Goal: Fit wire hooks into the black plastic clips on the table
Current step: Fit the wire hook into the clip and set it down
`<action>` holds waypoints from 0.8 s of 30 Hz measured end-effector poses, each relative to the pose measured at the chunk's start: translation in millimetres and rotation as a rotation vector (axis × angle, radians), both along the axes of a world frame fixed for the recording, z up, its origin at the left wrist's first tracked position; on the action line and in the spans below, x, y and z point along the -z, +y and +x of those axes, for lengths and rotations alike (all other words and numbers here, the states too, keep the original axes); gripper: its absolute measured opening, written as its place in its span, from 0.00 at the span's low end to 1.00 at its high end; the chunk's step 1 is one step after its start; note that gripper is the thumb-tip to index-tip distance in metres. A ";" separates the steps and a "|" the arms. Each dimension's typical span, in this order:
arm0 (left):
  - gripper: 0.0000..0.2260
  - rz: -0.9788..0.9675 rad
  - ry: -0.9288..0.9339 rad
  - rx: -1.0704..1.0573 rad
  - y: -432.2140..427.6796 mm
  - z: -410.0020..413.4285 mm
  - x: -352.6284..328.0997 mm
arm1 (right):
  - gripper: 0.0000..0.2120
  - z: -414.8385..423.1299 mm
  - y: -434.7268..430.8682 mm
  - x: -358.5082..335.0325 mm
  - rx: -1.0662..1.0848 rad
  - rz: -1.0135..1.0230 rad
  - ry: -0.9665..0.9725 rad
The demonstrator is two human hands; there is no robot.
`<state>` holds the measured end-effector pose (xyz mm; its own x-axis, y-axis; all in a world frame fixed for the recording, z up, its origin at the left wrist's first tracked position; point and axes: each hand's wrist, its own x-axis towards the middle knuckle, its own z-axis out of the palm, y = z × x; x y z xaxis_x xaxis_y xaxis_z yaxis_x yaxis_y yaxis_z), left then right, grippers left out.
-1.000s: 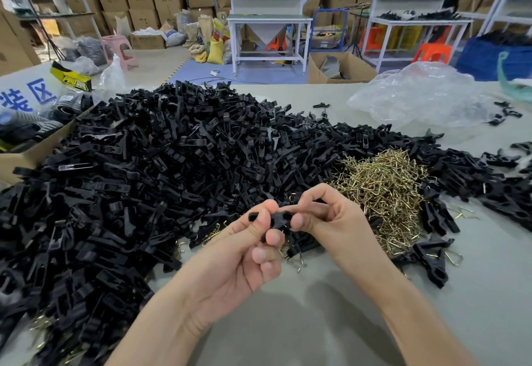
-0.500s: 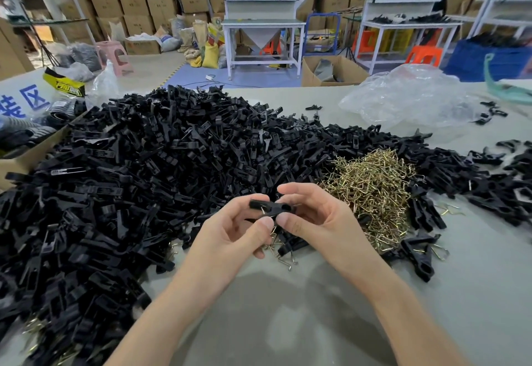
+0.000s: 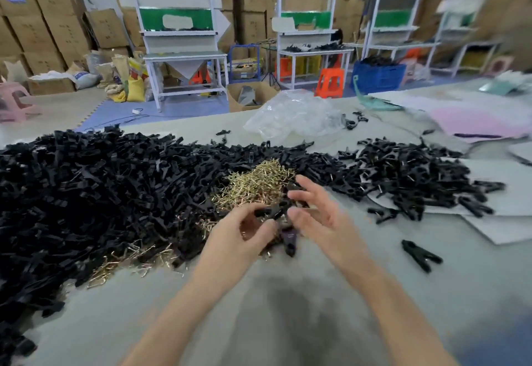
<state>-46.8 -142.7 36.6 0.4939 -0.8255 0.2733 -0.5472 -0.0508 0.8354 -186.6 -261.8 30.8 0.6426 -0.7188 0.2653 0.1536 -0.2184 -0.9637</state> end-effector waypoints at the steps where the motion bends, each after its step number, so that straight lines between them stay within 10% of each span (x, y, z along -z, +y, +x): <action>1: 0.10 -0.022 0.040 0.023 -25.4 -15.5 -10.4 | 0.23 -16.0 -6.6 -3.9 0.105 0.015 -0.034; 8: 0.34 -0.021 0.366 0.255 -184.7 -101.4 -92.4 | 0.16 -90.3 -31.7 -21.3 0.457 0.115 -0.161; 15: 0.25 0.059 -0.045 0.066 -98.2 -63.9 -3.0 | 0.17 -73.0 -15.2 1.6 0.357 0.085 0.008; 24: 0.24 0.299 -0.455 -0.513 106.2 68.1 73.2 | 0.20 59.6 72.4 34.5 0.026 -0.533 0.345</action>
